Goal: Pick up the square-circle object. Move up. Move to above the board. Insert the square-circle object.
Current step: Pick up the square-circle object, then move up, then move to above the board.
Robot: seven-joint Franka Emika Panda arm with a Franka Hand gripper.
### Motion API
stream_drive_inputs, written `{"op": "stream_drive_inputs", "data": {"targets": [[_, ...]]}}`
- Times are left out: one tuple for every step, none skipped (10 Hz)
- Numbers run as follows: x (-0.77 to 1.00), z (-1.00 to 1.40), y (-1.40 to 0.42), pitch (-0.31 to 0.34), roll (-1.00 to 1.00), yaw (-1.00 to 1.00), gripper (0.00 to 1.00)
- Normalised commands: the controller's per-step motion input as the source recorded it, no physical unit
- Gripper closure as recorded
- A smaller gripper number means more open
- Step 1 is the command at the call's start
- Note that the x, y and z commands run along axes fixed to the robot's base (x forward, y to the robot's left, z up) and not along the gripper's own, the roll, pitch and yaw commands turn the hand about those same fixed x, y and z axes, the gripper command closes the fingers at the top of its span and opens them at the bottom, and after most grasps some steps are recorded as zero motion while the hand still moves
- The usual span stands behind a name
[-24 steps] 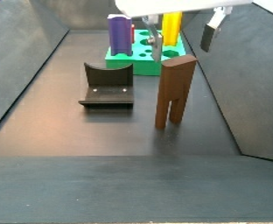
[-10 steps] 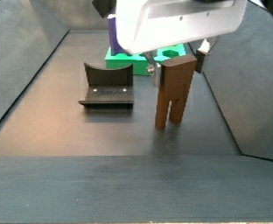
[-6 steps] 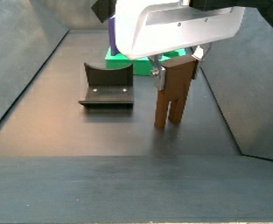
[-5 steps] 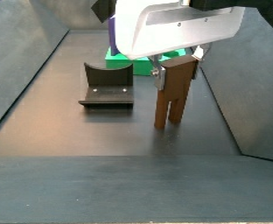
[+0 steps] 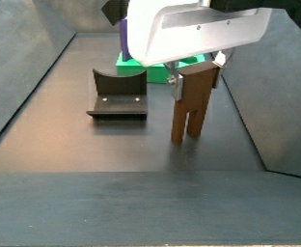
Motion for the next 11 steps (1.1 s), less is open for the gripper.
{"op": "stream_drive_inputs", "data": {"targets": [[0.0,0.0,0.0,0.0,0.0,0.0,1.0],[0.0,0.0,0.0,0.0,0.0,0.0,1.0],[0.0,0.0,0.0,0.0,0.0,0.0,1.0],[0.0,0.0,0.0,0.0,0.0,0.0,1.0],[0.0,0.83,0.0,0.0,0.0,0.0,1.0],[-0.02,0.82,-0.04,0.006,-0.01,0.01,1.0],[-0.04,0.69,-0.04,0.013,0.01,0.0,1.0],[-0.04,0.59,-0.03,0.017,0.02,0.0,1.0],[-0.03,0.38,-0.01,0.031,0.04,0.0,1.0],[-0.02,0.21,0.0,0.045,0.05,0.0,1.0],[-0.3,1.0,-0.09,-0.447,0.05,0.23,1.0]]}}
